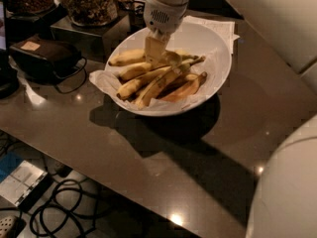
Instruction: Pick banana from white bowl
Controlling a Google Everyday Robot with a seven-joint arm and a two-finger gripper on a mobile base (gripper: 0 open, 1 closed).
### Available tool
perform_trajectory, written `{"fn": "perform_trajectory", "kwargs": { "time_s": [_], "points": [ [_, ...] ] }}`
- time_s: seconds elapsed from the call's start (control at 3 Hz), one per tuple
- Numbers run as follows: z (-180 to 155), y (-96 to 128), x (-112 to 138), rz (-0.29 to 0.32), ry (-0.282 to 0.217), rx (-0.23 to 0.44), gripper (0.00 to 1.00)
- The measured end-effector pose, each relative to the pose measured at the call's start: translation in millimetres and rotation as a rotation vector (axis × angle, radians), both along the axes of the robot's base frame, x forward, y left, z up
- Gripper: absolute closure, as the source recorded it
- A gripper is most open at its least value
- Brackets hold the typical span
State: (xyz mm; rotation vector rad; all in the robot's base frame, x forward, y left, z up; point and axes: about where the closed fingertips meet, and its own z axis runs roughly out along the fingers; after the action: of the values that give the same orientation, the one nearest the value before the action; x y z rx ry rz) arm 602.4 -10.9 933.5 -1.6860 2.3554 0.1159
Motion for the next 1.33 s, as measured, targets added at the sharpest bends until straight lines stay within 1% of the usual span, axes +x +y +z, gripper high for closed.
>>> {"fn": "perform_trajectory", "kwargs": {
  "time_s": [0.33,0.67,1.0,1.33],
  "points": [
    [40,2,-30,0.069,-0.06,0.019,1.0],
    [79,8,-67,0.18,-0.143,0.033,1.0],
    [83,11,-65,0.183,-0.162,0.04,1.0],
    [101,25,-72,0.208,-0.195,0.054,1.0]
  ]
}}
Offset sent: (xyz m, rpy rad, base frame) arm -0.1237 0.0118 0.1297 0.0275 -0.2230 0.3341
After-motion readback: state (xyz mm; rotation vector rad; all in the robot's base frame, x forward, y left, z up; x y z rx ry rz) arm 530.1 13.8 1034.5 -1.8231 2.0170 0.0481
